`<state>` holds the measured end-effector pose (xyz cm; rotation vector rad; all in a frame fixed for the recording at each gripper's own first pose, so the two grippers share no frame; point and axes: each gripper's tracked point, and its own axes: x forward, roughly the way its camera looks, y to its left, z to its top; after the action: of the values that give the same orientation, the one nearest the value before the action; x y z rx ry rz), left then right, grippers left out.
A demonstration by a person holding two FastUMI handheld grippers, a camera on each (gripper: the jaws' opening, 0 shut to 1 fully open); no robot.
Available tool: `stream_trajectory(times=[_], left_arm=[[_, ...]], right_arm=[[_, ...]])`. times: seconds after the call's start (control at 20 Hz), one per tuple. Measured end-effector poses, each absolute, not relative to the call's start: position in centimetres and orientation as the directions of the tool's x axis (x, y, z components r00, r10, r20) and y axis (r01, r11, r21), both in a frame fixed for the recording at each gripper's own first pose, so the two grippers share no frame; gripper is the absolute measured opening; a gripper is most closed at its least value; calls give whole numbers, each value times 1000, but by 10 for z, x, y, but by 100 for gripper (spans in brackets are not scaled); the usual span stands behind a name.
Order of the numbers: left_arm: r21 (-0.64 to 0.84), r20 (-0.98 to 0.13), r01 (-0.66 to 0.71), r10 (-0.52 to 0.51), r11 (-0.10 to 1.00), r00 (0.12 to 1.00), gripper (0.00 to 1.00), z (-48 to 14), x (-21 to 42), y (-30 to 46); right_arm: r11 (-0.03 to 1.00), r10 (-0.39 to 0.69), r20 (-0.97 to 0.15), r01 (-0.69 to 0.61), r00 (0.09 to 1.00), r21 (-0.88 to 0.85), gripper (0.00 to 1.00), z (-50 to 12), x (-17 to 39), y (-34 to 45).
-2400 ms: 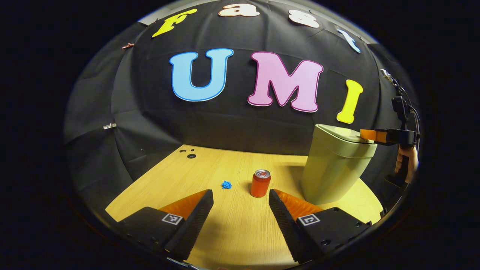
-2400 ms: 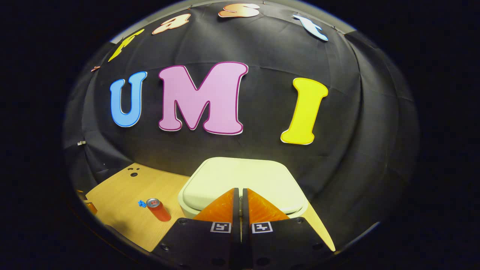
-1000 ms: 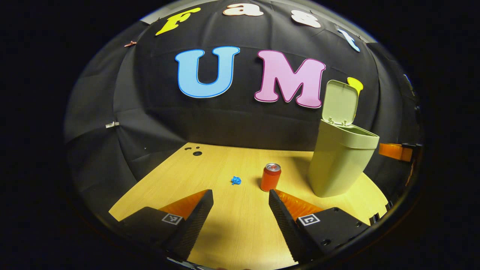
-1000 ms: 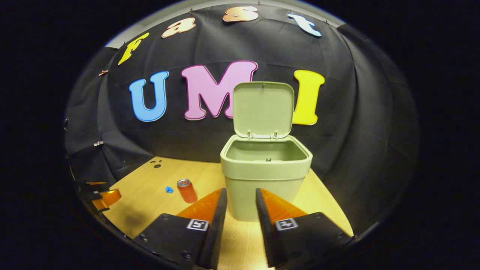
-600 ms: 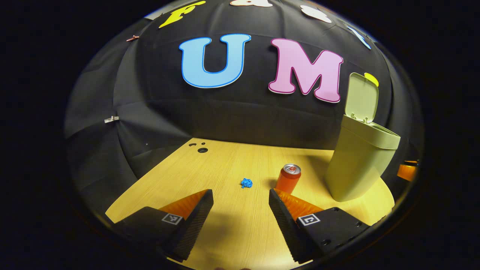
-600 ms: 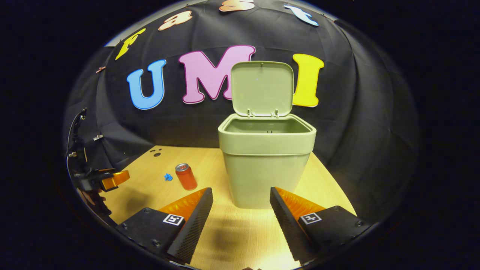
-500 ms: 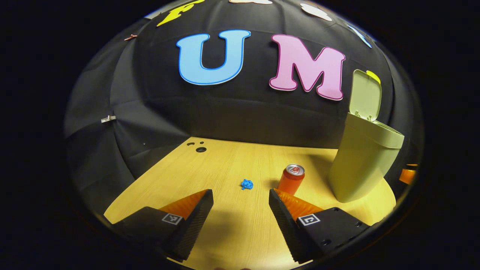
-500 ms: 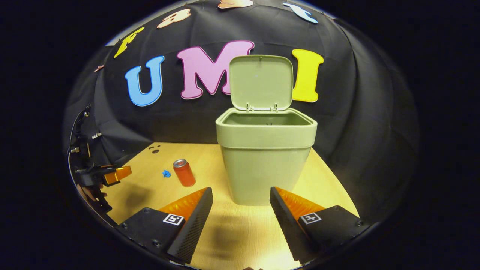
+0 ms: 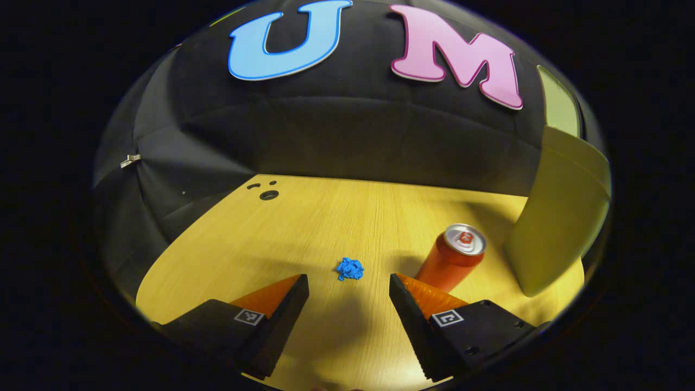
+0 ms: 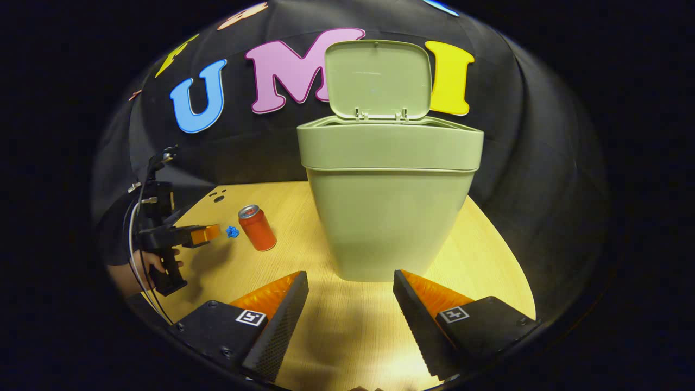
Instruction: Press the lid of the desktop garbage bin to open it, pick up the crumpled paper on the desktop and throw it into the bin, then pick up the pop can on the desktop and drop it into the bin, and finally close the garbage bin lid.
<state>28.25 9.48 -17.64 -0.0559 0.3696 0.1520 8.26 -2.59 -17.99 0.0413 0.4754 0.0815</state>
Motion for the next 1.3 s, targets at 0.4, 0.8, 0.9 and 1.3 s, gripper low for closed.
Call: stream_trajectory(times=[0.4, 0.8, 0.9, 1.3], left_arm=[[-28, -433, -165, 137, 986, 891, 96, -207, 337, 105], [4, -479, -154, 137, 988, 867, 86, -227, 350, 105], [7, -484, -143, 128, 990, 866, 77, -227, 350, 104], [-9, -479, -142, 120, 990, 870, 36, -224, 347, 102]], right_arm=[[991, 133, -518, -123, 845, 54, 99, -206, 95, -27], [989, 147, -553, -123, 820, 81, 99, -223, 102, -30], [988, 153, -551, -126, 820, 86, 99, -224, 104, -28], [987, 159, -539, -140, 827, 76, 99, -220, 98, -22]])
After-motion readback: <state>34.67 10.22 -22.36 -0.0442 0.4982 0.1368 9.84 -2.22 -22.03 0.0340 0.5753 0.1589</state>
